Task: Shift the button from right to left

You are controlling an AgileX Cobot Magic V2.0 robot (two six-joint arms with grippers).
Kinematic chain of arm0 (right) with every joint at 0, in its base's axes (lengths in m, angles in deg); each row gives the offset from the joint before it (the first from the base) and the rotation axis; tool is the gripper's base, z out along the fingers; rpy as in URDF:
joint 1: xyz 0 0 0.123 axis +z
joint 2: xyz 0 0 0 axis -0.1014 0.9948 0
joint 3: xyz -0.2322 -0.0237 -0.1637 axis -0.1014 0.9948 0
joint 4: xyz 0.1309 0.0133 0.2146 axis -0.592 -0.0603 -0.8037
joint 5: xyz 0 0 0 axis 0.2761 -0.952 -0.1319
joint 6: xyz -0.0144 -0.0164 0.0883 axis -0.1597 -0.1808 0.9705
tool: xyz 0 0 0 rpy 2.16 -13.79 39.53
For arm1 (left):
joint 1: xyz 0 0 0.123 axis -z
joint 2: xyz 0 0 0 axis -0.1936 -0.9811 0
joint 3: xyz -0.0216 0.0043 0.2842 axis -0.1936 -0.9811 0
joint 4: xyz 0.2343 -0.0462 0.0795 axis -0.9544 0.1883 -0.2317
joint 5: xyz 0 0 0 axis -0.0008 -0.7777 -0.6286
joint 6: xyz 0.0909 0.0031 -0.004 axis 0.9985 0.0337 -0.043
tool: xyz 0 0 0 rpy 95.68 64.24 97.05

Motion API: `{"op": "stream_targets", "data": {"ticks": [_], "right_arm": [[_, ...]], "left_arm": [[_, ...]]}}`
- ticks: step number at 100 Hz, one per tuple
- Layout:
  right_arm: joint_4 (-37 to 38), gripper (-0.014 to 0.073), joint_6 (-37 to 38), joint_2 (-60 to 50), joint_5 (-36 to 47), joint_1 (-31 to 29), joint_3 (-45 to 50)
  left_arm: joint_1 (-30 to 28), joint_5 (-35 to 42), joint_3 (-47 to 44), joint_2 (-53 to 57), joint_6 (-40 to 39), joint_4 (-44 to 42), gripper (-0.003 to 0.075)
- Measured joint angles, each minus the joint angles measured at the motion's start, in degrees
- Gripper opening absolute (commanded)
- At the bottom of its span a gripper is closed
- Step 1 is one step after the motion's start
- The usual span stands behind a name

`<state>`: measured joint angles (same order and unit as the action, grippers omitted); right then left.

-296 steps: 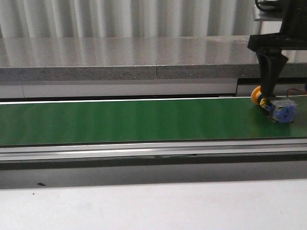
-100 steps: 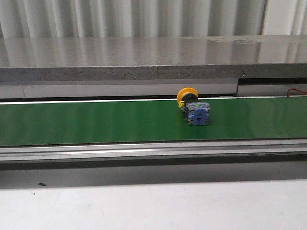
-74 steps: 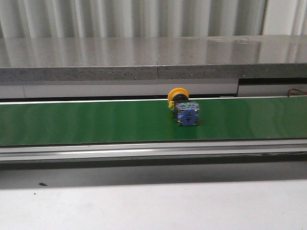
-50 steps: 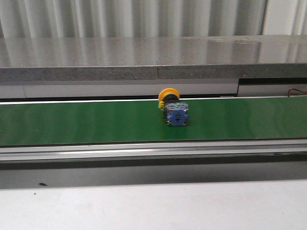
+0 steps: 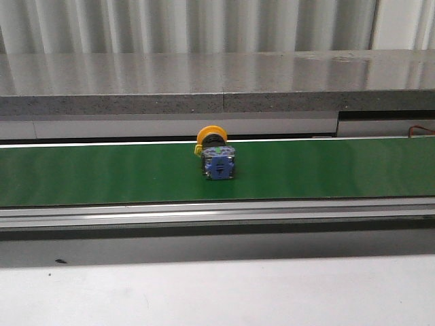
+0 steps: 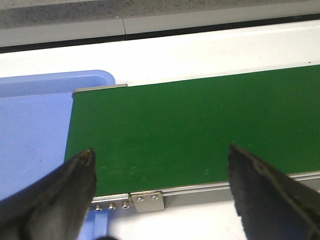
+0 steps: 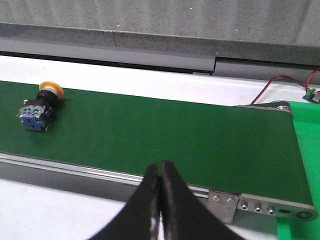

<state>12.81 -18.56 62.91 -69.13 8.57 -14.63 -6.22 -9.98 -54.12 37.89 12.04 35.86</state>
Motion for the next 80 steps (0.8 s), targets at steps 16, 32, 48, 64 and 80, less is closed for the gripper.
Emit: {"op": "stream_targets", "data": {"ticks": [16, 32, 48, 64, 80], "right_arm": [[0.0, -0.0068, 0.0, 0.0, 0.0, 0.0, 0.0], [0.0, -0.0068, 0.0, 0.0, 0.0, 0.0, 0.0], [0.0, -0.0068, 0.0, 0.0, 0.0, 0.0, 0.0], [0.0, -0.0068, 0.0, 0.0, 0.0, 0.0, 0.0], [0.0, -0.0068, 0.0, 0.0, 0.0, 0.0, 0.0]], "left_arm": [[0.0, 0.7, 0.6, -4.2, 0.0, 1.1, 0.0573], [0.0, -4.3, 5.9, -8.5, 0.0, 5.3, 0.0573], [0.5, -11.7, 14.4, -15.1, 1.3, 12.7, 0.0573], [4.4, -17.6, 21.9, -23.2, 2.4, 20.5, 0.0565], [8.5, -21.4, 29.2, -32.3, 1.3, 23.9, 0.0564]]}}
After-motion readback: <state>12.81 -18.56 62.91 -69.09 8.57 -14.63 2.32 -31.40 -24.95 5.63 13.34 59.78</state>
